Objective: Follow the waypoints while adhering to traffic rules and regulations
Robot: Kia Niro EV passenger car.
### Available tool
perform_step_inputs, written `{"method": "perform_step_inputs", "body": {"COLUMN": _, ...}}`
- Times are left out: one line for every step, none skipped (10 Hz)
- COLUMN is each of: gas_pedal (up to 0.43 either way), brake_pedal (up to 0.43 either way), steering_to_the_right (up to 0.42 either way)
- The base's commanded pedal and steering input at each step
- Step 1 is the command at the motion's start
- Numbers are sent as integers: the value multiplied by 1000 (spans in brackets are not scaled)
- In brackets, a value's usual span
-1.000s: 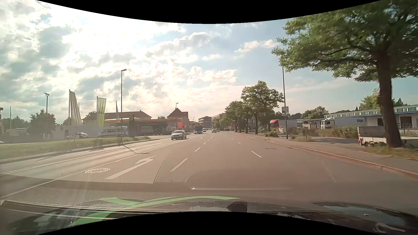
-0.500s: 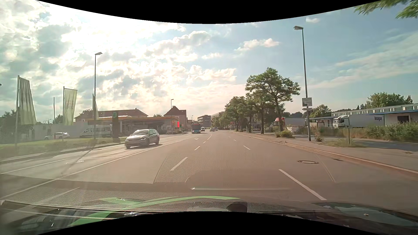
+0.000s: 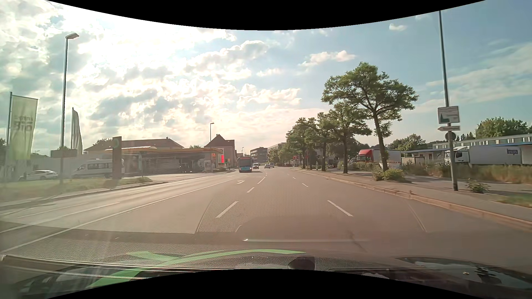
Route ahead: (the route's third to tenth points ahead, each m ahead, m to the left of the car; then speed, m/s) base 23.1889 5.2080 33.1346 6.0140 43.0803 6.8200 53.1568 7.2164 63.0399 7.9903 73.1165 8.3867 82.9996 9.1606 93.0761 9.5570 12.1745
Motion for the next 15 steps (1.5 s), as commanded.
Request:
{"method": "perform_step_inputs", "body": {"gas_pedal": 157, "brake_pedal": 0, "steering_to_the_right": -1}}
{"method": "perform_step_inputs", "body": {"gas_pedal": 157, "brake_pedal": 0, "steering_to_the_right": -1}}
{"method": "perform_step_inputs", "body": {"gas_pedal": 157, "brake_pedal": 0, "steering_to_the_right": -2}}
{"method": "perform_step_inputs", "body": {"gas_pedal": 157, "brake_pedal": 0, "steering_to_the_right": -3}}
{"method": "perform_step_inputs", "body": {"gas_pedal": 157, "brake_pedal": 0, "steering_to_the_right": -4}}
{"method": "perform_step_inputs", "body": {"gas_pedal": 157, "brake_pedal": 0, "steering_to_the_right": -7}}
{"method": "perform_step_inputs", "body": {"gas_pedal": 157, "brake_pedal": 0, "steering_to_the_right": -8}}
{"method": "perform_step_inputs", "body": {"gas_pedal": 138, "brake_pedal": 0, "steering_to_the_right": -8}}
{"method": "perform_step_inputs", "body": {"gas_pedal": 118, "brake_pedal": 0, "steering_to_the_right": -8}}
{"method": "perform_step_inputs", "body": {"gas_pedal": 87, "brake_pedal": 0, "steering_to_the_right": -8}}
{"method": "perform_step_inputs", "body": {"gas_pedal": 39, "brake_pedal": 0, "steering_to_the_right": -7}}
{"method": "perform_step_inputs", "body": {"gas_pedal": 39, "brake_pedal": 0, "steering_to_the_right": -8}}
{"method": "perform_step_inputs", "body": {"gas_pedal": 47, "brake_pedal": 0, "steering_to_the_right": -7}}
{"method": "perform_step_inputs", "body": {"gas_pedal": 79, "brake_pedal": 0, "steering_to_the_right": -8}}
{"method": "perform_step_inputs", "body": {"gas_pedal": 98, "brake_pedal": 0, "steering_to_the_right": -7}}
